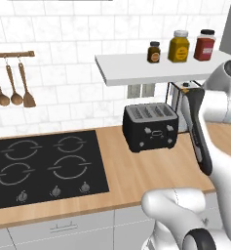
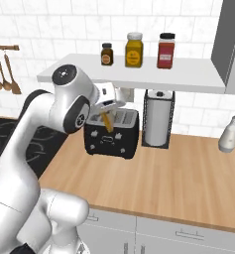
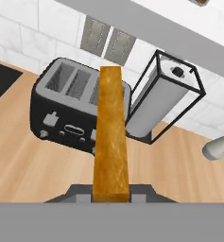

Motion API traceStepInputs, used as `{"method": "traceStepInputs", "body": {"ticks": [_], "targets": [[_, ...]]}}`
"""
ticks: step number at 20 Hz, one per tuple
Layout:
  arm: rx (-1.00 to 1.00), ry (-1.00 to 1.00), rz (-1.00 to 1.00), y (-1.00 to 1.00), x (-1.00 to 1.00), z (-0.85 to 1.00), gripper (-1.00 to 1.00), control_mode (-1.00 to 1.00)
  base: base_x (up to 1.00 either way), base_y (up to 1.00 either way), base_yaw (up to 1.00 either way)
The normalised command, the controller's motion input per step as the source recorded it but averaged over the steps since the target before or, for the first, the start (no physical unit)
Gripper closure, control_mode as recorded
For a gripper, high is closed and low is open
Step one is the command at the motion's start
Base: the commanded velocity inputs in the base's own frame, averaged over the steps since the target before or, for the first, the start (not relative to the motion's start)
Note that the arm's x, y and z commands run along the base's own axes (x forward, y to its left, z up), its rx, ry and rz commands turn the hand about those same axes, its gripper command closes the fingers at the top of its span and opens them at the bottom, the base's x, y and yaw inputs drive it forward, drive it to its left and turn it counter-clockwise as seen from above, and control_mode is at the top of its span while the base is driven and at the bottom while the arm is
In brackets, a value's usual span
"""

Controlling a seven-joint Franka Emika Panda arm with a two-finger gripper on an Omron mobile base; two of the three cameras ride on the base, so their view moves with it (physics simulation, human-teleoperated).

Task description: Start the toaster. Once the lever pops up, take the bread to the plate on the dining counter.

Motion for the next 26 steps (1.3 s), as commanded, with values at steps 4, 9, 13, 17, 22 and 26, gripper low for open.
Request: {"method": "traceStepInputs", "body": {"ticks": [4,9,13,17,22,26], "targets": [[0.02,-0.16,0.00,0.20,-0.65,0.00,1.00,-1.00,0.00,0.00,0.00],[0.11,-0.22,-0.01,0.71,-0.53,-0.01,1.00,-1.00,0.00,0.00,0.00],[0.09,-0.08,-0.06,0.38,-0.44,-0.19,1.00,-1.00,0.00,0.00,0.00],[0.07,0.00,-0.03,0.00,-0.41,-0.17,1.00,-1.00,0.00,0.00,0.00],[0.02,0.00,-0.01,0.00,-0.38,-0.10,1.00,-1.00,0.00,0.00,0.00],[0.00,0.00,0.00,0.00,-0.10,0.00,1.00,1.00,-0.38,0.00,0.00]]}}
